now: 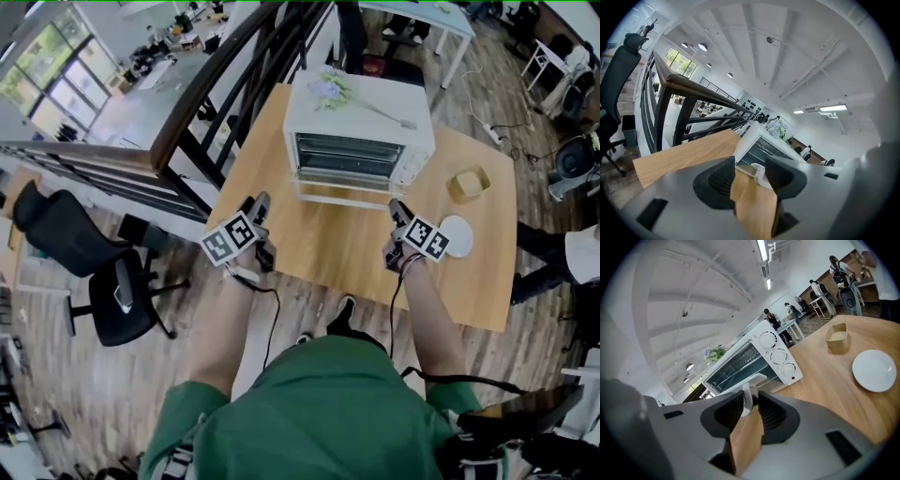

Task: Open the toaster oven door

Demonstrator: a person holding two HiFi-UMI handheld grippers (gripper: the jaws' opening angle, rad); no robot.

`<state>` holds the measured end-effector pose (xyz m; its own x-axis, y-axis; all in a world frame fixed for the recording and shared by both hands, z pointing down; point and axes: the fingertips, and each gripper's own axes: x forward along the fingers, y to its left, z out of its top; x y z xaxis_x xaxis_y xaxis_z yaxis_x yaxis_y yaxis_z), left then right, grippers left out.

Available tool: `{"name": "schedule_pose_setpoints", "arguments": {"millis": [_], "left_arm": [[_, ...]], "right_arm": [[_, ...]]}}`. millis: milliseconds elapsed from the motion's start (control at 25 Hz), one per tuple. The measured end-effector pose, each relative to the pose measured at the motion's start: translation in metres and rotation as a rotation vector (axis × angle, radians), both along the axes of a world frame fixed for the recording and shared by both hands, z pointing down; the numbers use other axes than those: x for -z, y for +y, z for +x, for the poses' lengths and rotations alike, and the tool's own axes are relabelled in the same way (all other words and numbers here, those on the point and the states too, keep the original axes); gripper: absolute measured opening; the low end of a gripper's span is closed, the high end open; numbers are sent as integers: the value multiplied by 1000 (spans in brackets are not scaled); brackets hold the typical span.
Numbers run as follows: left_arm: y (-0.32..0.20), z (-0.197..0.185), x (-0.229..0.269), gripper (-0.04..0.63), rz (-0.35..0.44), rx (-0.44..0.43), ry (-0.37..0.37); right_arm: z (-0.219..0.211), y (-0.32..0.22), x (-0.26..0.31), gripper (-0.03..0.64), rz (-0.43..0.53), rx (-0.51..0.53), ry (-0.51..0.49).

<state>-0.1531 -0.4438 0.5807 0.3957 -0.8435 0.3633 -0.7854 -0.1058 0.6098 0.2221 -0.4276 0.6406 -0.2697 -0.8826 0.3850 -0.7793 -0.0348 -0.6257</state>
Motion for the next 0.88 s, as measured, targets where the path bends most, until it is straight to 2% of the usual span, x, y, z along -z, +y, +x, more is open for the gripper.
{"name": "schedule_pose_setpoints", "arguments": {"millis": [120, 520, 880], "left_arm": [[15, -6, 0, 207, 9, -14, -42], [40, -26, 4, 207, 4, -3, -49], [47, -29, -14, 207, -35, 8, -40]], "right_arm": [[-4, 13, -14, 114, -7, 8, 38], [-11, 44, -55, 114, 6, 14, 53], [-16, 68, -119, 114, -167, -42, -20]]}}
